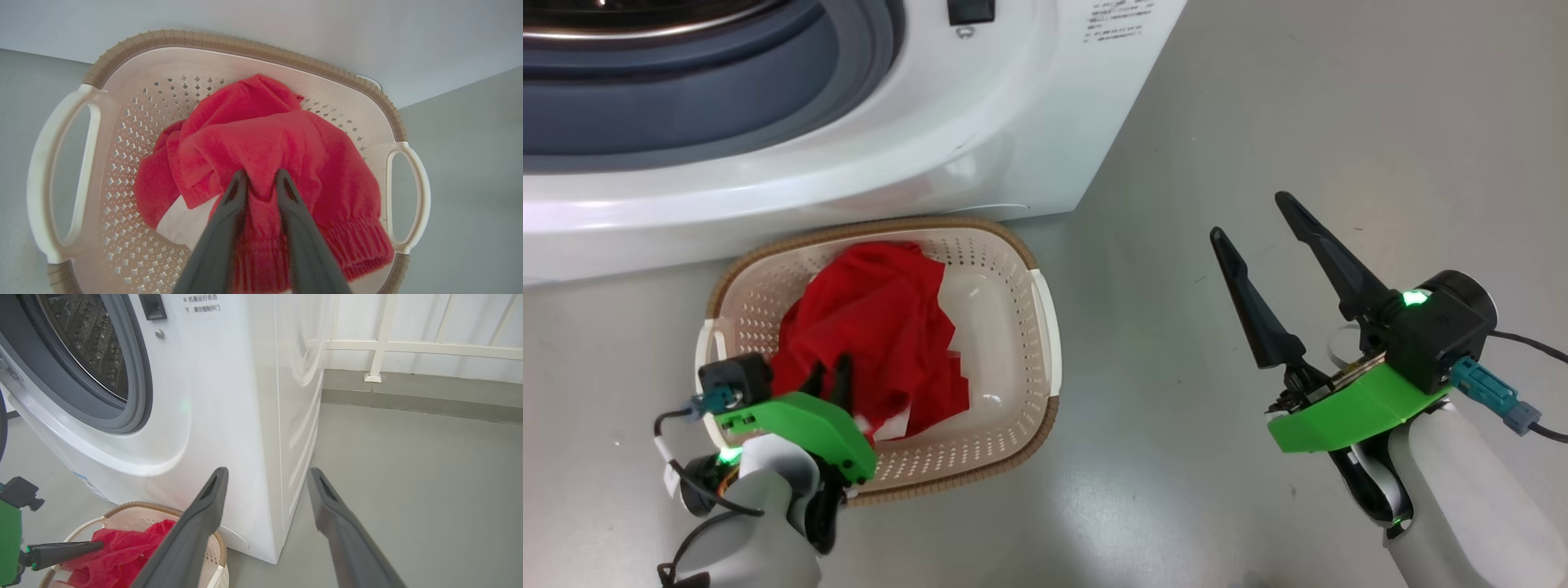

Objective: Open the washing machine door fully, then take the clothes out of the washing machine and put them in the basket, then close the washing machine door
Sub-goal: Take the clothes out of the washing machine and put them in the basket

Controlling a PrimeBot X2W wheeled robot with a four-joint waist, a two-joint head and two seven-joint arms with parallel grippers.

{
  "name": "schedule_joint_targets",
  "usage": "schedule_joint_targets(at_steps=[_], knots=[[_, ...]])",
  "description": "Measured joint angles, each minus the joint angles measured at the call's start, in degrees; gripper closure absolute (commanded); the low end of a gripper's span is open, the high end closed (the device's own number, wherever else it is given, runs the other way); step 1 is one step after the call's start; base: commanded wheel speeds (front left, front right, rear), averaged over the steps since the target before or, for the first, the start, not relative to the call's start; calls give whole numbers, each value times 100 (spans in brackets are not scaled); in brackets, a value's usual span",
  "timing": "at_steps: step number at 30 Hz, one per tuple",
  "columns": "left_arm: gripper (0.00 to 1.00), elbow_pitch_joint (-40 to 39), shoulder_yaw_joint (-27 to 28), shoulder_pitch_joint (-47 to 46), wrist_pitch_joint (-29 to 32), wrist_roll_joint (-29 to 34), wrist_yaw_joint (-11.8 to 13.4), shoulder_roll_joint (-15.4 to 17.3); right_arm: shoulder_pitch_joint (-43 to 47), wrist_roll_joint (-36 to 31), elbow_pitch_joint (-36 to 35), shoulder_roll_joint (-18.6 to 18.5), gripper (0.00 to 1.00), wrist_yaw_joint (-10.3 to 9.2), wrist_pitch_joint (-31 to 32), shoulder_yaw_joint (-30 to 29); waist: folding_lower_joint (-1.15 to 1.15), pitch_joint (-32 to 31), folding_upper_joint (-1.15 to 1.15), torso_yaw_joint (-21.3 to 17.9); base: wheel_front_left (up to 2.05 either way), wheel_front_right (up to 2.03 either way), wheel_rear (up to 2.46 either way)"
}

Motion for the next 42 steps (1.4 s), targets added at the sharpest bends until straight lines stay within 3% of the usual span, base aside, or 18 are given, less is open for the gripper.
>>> schedule_joint_targets(at_steps=[6, 12, 25, 32, 42], knots=[[0, -75, -141, 1, -51, 0, -1, 0, 0, 0, 120, 53, 0, 0, 0, -80, 0, -135, 0, -6, 0, 0, 0], [0, -686, -63, 93, -56, 78, -1, 0, 5, -2, 200, 85, 0, 0, 0, -194, 0, -374, 0, 62, 0, 0, 0], [0, -2628, 588, 1173, -56, 806, 69, 64, 302, -10, 346, 164, 0, 0, 0, -383, 0, -1163, 0, 263, 0, 0, 0], [0, -3651, 949, 1757, -56, 1162, 107, 78, 517, -212, 470, 332, 0, 0, 0, -925, 0, -1581, 0, 365, 0, 0, 0], [0, -5313, 1284, 2639, -57, 1701, 147, 100, 826, -280, 598, 452, 0, 0, 0, -1060, 0, -2171, 0, 450, 0, 0, 0]])
